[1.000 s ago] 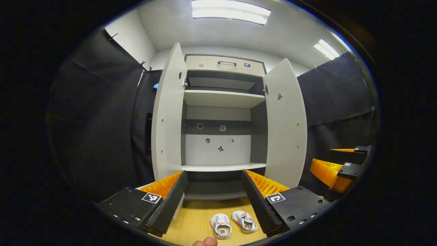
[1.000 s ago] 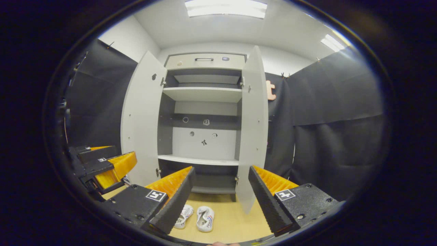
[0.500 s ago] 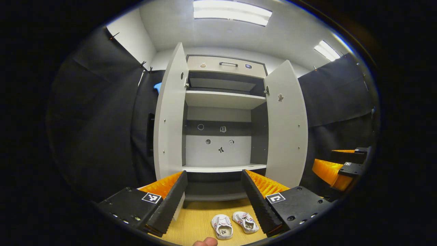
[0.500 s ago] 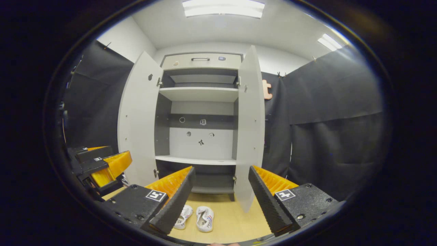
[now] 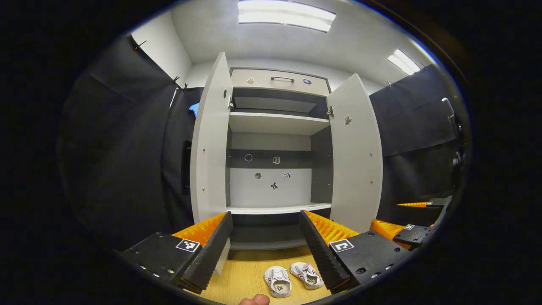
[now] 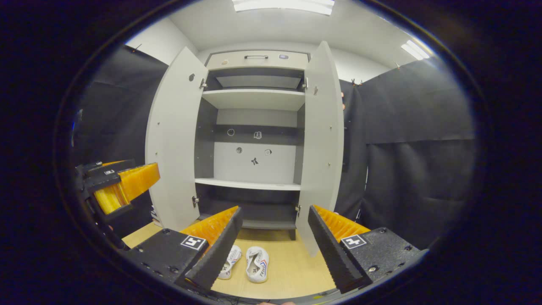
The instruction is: Grab one shoe with the right hand and put it into the shoe cabinet, grab the other shoe with the left hand and put it into the shoe cabinet; then close the right door with the right hand and the left door with the left hand.
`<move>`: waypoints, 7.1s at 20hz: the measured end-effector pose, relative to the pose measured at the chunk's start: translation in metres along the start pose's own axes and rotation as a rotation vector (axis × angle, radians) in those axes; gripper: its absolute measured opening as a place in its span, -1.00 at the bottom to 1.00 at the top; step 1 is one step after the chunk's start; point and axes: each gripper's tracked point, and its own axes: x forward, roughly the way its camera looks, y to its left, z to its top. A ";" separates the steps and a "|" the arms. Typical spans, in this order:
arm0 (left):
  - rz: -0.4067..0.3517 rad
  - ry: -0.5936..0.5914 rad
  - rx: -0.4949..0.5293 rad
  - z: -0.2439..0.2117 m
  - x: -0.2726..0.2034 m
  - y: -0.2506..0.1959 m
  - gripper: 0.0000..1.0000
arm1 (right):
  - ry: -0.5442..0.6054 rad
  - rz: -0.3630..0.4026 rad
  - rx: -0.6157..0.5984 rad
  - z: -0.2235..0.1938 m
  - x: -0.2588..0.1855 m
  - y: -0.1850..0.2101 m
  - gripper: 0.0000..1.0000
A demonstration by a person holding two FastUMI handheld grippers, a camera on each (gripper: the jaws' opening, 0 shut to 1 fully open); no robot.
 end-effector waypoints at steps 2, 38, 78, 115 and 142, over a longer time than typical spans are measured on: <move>0.002 0.000 0.000 -0.002 0.002 0.003 0.91 | 0.029 0.012 0.003 -0.015 0.008 0.003 1.00; 0.046 0.094 -0.018 -0.066 0.031 0.050 0.91 | 0.807 0.167 0.123 -0.347 0.182 0.093 0.23; -0.007 0.077 -0.041 -0.075 0.023 0.014 0.91 | 0.251 0.156 -0.218 0.062 0.341 0.049 -0.94; 0.012 0.043 -0.026 -0.066 0.007 0.013 0.91 | 0.125 0.078 -0.160 0.112 0.325 0.037 0.57; -0.118 0.380 -0.127 -0.250 -0.007 -0.091 0.91 | -0.122 0.058 -0.099 -0.016 -0.021 -0.057 0.90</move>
